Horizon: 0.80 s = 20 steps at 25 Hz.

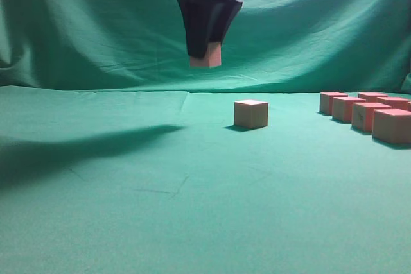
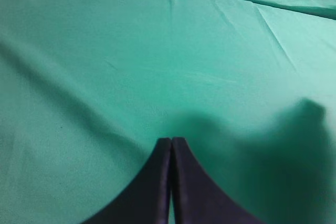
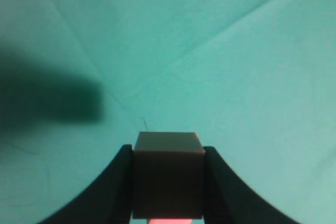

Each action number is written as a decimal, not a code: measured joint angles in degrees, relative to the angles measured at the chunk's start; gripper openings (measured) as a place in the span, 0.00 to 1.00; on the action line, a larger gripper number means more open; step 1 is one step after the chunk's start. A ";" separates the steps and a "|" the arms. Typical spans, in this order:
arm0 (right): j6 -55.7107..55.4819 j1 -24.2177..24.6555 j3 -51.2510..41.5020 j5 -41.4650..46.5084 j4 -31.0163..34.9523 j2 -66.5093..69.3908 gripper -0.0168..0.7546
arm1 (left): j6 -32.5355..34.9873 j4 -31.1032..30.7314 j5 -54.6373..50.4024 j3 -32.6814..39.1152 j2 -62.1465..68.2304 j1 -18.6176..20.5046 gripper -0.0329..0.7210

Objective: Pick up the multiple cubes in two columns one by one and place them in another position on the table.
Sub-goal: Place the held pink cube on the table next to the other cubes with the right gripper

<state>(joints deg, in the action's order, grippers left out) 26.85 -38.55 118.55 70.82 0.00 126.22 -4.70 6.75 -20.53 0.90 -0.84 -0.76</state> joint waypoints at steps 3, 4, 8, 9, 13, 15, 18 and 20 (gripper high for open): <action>5.70 0.00 0.14 0.00 0.02 1.56 0.37 | 0.00 0.00 0.00 0.00 0.00 0.00 0.04; 6.71 0.00 0.13 0.09 0.02 2.03 0.37 | 0.00 0.00 0.00 0.00 0.00 0.00 0.04; 10.65 0.00 0.13 0.09 0.64 3.51 0.37 | 0.00 0.00 0.00 0.00 0.00 0.00 0.04; 11.84 0.00 0.13 0.09 1.09 3.90 0.37 | 0.00 0.00 0.00 0.00 0.00 0.00 0.04; 15.63 0.59 0.13 -0.01 3.27 4.93 0.37 | 0.00 0.00 0.00 0.00 0.00 0.00 0.04; 16.75 1.07 0.13 -0.01 3.51 5.42 0.37 | 0.00 0.00 0.00 0.00 0.00 0.00 0.04; 17.42 1.70 0.13 -0.01 3.62 6.32 0.37 | 0.00 0.00 0.00 0.00 0.00 0.00 0.04; 17.42 2.20 0.13 -0.01 4.01 6.87 0.37 | 0.00 0.00 0.00 0.00 0.00 0.00 0.04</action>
<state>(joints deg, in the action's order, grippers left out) 44.27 -36.35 118.68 70.80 4.01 133.09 -4.70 6.75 -20.53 0.90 -0.84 -0.76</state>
